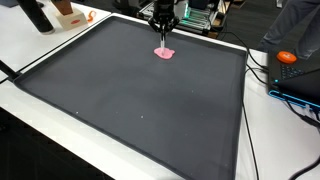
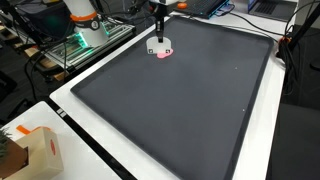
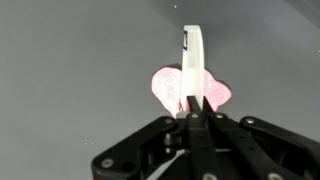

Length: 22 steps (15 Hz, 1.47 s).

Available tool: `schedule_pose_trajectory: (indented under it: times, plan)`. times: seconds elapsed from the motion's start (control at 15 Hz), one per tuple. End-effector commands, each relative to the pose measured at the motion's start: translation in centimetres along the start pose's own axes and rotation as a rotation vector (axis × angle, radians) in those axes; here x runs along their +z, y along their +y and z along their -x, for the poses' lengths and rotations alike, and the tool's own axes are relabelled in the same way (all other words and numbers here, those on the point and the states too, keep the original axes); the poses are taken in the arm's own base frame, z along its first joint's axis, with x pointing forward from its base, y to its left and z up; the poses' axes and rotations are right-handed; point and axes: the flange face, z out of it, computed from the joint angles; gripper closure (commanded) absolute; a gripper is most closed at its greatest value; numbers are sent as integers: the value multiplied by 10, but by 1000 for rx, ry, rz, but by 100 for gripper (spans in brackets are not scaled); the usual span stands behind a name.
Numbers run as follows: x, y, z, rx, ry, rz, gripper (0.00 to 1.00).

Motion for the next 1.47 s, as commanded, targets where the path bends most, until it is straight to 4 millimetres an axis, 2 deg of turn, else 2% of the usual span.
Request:
schedule_pose_trajectory:
  times: [0.0,0.87,1.07,1.4]
  plan:
    - [14,-5,-23,9,27,9,99]
    - [18,2,-62,2,46,2,99]
    - [22,9,-58,24,15,3,99]
    - [20,16,-27,54,-16,-15,99]
